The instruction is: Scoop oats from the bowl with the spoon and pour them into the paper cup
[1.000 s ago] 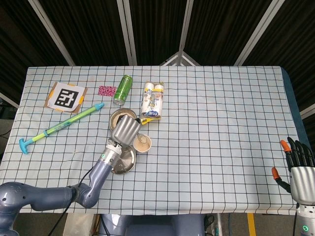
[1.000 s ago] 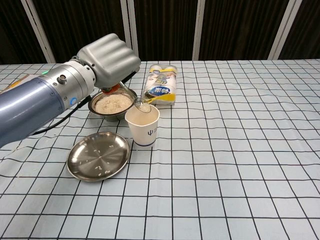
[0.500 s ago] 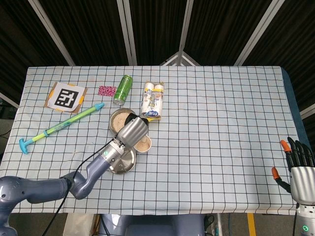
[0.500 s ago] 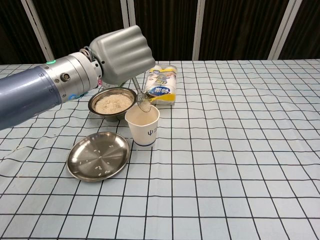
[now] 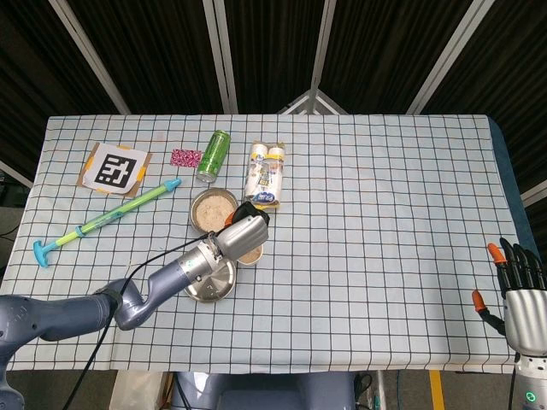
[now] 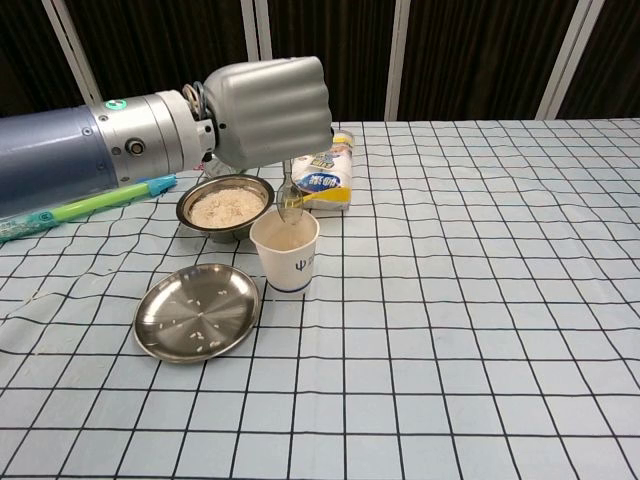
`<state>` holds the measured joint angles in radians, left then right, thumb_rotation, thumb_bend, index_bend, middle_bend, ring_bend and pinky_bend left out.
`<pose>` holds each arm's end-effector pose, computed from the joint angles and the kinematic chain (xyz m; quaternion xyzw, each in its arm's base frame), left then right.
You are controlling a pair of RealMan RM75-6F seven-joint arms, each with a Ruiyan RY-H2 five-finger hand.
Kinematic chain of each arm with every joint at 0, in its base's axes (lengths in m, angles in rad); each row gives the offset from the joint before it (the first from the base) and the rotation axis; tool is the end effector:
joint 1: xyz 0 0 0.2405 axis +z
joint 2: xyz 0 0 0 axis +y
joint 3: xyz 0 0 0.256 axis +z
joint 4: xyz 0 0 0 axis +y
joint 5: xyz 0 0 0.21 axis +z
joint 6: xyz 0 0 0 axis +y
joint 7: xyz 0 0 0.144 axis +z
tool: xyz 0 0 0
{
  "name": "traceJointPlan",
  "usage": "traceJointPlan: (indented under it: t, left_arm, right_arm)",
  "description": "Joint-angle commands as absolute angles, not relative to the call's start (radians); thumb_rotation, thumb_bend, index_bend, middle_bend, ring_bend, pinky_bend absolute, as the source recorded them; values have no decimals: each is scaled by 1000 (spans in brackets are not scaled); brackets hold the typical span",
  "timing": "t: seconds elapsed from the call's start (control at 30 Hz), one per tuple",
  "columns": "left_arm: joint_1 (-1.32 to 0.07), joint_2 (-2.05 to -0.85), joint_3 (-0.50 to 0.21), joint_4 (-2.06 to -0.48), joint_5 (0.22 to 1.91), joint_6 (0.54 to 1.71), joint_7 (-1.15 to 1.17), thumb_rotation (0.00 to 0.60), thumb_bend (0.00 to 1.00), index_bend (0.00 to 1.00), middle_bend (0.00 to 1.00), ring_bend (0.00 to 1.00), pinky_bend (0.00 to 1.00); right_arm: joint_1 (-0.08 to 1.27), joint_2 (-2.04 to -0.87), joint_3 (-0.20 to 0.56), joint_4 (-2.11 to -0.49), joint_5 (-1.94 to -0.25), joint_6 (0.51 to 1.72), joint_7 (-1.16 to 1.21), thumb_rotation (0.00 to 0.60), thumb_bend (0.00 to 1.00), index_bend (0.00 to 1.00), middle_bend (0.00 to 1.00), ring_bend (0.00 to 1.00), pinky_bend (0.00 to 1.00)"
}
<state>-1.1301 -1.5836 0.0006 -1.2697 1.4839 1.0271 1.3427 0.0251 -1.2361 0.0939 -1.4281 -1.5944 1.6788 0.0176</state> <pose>-0.0372 0.3663 -0.0326 -0.7580 0.4039 -0.1946 0.4738 -0.3193 -0.1687 0.1638 0.5685 -0.3010 0.4415 0.6256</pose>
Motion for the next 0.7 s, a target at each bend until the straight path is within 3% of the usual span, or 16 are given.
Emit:
traceJointPlan:
  t: [0.03, 0.7]
  left_arm:
    - [-1145, -1564, 0, -1279, 1507, 1007, 1364, 600, 467, 572, 1000, 1000, 1000]
    - [-1164, -1482, 2, -1340, 1579, 905, 1416, 600, 467, 572, 1000, 1000, 1000]
  right_arm:
    - [25, -1236, 94, -1428, -1594, 1678, 18, 600, 383, 0, 44, 0, 87]
    - [25, -1238, 94, -1426, -1596, 1682, 18, 600, 383, 0, 44, 0, 87]
